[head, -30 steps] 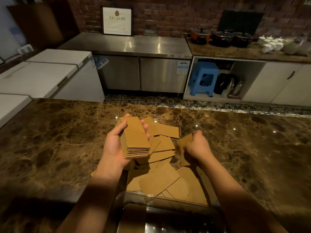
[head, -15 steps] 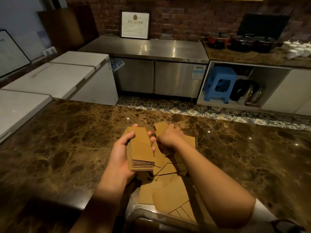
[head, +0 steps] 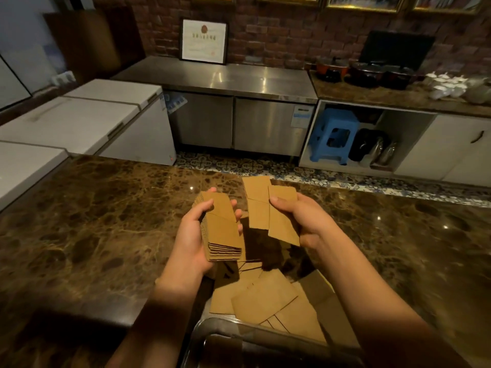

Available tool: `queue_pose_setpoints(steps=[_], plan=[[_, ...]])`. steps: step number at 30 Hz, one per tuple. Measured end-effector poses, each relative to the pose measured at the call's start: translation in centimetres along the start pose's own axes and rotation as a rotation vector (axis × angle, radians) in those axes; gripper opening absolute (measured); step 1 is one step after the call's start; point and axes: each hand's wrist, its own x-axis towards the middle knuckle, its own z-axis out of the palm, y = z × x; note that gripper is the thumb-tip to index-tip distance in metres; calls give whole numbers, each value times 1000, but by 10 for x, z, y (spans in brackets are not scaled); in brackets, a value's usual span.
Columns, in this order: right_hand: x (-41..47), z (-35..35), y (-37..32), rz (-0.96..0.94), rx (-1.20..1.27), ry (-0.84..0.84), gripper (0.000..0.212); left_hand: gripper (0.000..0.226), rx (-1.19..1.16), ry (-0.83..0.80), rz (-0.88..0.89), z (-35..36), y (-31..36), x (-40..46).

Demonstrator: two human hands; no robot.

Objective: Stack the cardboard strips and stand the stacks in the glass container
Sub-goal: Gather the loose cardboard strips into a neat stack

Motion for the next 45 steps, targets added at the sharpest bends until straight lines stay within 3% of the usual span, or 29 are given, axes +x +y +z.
queue_pose_setpoints(steps=[6, 11, 17, 21, 26, 29, 34, 37, 40, 45], plan=[[-61, -15, 4, -60, 15, -18, 27, 42, 176, -99, -38, 41, -24, -11], [-89, -17, 8, -177, -7, 4, 23, 65, 307, -170, -7, 59, -40, -20], [-104, -27, 3, -177, 68, 76, 14, 51, 83, -214, -45, 61, -45, -26], [-111, -36, -1, -442, 57, 81, 19, 30, 33, -192, -67, 62, -44, -28], [-122, -43, -1, -702, 15, -166, 19, 46, 176, -147, -66, 62, -47, -23], [-126, -44, 2, -764, -72, -202, 13, 45, 177, -93, -53, 66, -49, -20], [-124, -43, 11, -731, -191, -92, 13, 52, 162, -142, -106, 72, -58, -21], [-112, -44, 21, -672, -264, -51, 36, 47, 108, -215, -144, 88, -66, -19], [-106, -47, 25, -623, -211, -56, 45, 35, 45, -258, -165, 101, -71, -16], [-102, -60, 21, -539, -21, -103, 54, 57, 85, -327, -138, 109, -87, -5]])
